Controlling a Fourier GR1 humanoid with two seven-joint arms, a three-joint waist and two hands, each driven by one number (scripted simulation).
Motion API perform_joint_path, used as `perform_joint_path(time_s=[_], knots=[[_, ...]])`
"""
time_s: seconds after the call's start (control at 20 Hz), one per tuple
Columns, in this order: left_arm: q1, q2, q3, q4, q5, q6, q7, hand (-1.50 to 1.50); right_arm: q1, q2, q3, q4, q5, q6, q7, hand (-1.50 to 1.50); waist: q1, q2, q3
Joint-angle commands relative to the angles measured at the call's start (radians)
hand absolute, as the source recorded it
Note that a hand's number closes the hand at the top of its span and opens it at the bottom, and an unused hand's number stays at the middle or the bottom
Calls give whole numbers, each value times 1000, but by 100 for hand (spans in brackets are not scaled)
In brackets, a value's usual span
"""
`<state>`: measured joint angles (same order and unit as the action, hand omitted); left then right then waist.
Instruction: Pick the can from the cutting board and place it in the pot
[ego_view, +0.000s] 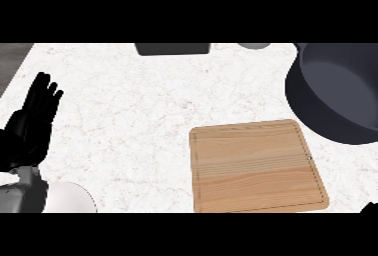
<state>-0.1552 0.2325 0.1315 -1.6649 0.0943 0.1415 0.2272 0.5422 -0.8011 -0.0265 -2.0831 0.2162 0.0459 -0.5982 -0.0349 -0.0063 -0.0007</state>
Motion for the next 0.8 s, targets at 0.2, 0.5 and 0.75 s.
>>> perform_joint_path(time_s=[0.2, 0.5, 0.75], knots=[[-26, -14, -40, -37, -32, 16, 49, 0, -90, -19, -367, 75, -373, 100, 99, 150, 27, 4, 1], [-5, -19, -19, 0, -15, -17, -6, 0, -272, -71, -413, 295, -461, 246, 173, 150, 39, 7, 1], [-27, -5, -4, 18, 6, -50, -14, 0, -532, -93, -309, 562, -400, 252, 207, 150, 54, 10, 1]])
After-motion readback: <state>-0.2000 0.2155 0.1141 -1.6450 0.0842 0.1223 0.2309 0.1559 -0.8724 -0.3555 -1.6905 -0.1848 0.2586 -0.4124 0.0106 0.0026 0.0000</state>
